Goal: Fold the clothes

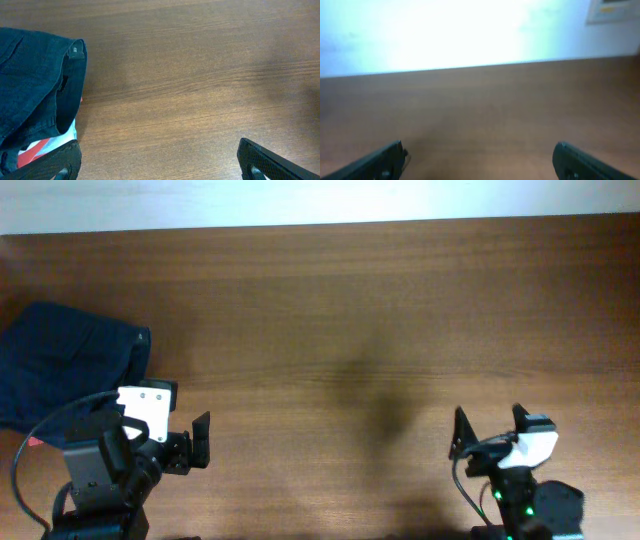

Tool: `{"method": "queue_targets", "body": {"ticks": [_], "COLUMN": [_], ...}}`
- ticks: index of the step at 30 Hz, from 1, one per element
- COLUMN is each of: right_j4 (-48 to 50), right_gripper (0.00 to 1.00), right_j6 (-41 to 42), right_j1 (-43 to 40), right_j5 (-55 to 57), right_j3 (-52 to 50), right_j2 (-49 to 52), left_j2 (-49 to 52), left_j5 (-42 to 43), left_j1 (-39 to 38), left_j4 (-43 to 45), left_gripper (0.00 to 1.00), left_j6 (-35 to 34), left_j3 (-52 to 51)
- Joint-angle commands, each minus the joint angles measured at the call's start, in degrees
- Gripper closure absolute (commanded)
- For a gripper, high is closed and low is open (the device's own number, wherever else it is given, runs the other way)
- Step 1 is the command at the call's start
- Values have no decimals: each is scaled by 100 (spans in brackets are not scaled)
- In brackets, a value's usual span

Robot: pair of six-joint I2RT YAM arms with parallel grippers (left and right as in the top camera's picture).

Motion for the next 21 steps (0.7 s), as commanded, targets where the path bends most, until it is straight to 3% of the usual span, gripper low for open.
{"method": "queue_targets", "body": {"ticks": [1, 6, 9, 21], "right_j4": [1228, 2726, 2361, 2374], "right_gripper": [1, 1, 1, 1], "right_j6": [-4, -2, -197, -236], "right_j1": [-11, -11, -11, -15], "right_j5": [-289, -356, -369, -367], "right_j3": [-887, -1932, -1912, -1912], "right_j2": [-90, -94, -94, -92], "left_j2": [-24, -24, -24, -24], "left_j5": [-44, -44, -44, -44], "left_j1": [-4, -4, -4, -4], "left_j4": [11, 11, 11, 11], "left_gripper": [1, 1, 1, 1], "left_j6": [-55, -55, -55, -55], "left_j3": [-11, -11, -11, -11]}}
